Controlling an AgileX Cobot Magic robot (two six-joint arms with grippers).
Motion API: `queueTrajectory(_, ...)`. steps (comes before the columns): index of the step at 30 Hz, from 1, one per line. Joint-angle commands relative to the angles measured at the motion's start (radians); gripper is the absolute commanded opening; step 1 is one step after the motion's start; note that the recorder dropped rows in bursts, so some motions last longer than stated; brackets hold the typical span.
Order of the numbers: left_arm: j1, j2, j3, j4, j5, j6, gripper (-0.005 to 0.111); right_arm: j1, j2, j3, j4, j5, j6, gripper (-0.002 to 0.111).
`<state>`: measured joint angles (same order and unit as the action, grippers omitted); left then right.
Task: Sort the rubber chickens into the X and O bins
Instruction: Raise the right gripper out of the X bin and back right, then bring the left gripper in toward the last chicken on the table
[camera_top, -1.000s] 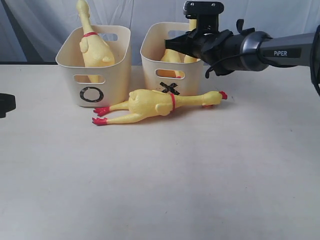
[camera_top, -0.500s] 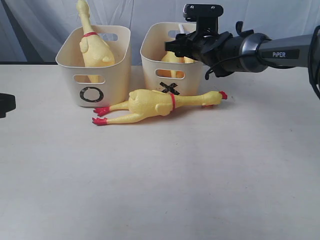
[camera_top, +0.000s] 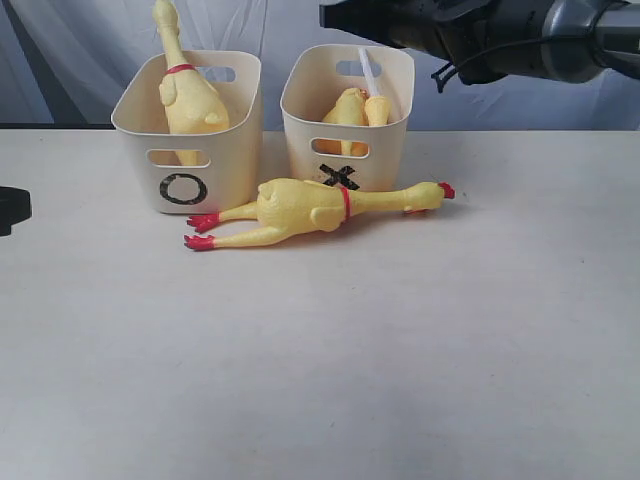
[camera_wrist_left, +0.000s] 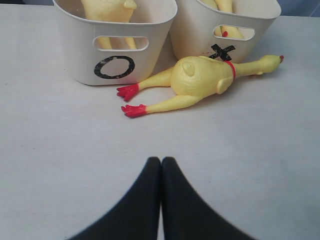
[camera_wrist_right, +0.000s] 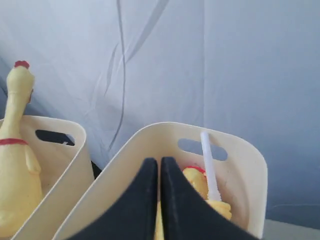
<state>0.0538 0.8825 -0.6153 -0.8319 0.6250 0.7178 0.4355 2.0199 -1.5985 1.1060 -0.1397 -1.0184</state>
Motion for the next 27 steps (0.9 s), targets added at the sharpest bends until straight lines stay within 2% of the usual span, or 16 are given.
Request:
queueTrajectory(1,-0.006,-0.008,0.007,-0.001,0.004,0.026,0.000,-0.005,-0.075,0.100,0.003,-0.010,-0.023,0.003)
queueTrajectory(14,-0.006,-0.008,0.007,-0.017,0.028,0.091,0.000,0.006,-0.428,0.462,0.004,-0.020,-0.011,0.003)
queueTrajectory(22,-0.006,-0.008,0.007,-0.170,0.104,0.254,0.000,0.008,-0.640,0.672,0.002,-0.020,0.014,0.003)
queueTrajectory(27,-0.006,-0.008,0.007,-0.196,0.118,0.286,0.000,0.015,-0.764,0.773,-0.022,-0.023,0.014,0.003)
